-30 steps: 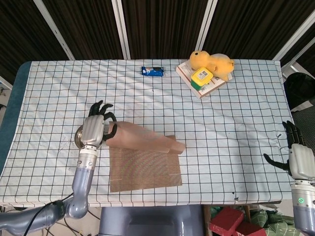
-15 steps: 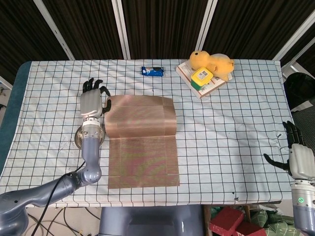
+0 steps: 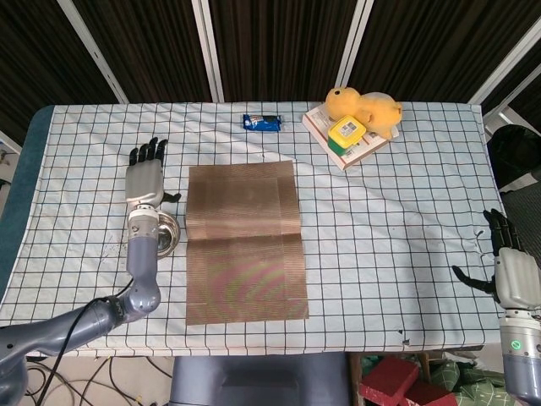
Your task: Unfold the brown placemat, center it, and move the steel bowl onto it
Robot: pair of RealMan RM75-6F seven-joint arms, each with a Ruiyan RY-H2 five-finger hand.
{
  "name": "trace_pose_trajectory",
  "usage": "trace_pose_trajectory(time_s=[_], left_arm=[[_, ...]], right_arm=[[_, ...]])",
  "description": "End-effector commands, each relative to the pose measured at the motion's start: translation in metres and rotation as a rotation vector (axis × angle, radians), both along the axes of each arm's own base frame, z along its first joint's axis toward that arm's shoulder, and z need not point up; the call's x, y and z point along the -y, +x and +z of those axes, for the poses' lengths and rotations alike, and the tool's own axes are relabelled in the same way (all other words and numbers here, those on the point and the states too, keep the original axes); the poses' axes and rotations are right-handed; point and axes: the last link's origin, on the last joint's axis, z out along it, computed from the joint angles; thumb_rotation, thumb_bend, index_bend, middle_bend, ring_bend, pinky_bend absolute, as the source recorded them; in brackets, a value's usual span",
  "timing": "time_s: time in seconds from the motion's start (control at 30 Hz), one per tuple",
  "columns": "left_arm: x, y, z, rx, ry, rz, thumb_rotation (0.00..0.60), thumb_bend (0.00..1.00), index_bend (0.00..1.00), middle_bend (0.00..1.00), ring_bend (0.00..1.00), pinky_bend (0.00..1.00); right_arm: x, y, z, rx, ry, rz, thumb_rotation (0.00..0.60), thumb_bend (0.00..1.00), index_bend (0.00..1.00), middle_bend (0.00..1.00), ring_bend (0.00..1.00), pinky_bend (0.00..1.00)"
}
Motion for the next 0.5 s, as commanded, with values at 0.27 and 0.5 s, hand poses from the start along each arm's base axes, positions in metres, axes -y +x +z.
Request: trace_pose_trajectory(time_s=[0.27, 0.5], left_arm=[[0.103, -0.073, 0.076, -0.074, -0.014, -0.141, 0.6, 0.05, 0.05, 0.0, 0.0, 0.0], [0.173, -0.109, 0.118, -0.026, 0.035, -0.151, 0.6, 0.05, 0.04, 0.0, 0.0, 0.0]], right_arm=[[-0.001, 0.001, -0.001, -0.042, 0.009, 0.007, 0.6, 0.06, 0.0, 0.0, 0.0, 0.16], [-0.003, 0.004, -0.005, -0.087, 0.018, 0.021, 0.6, 0.06, 0.0, 0.0, 0.0, 0.16]])
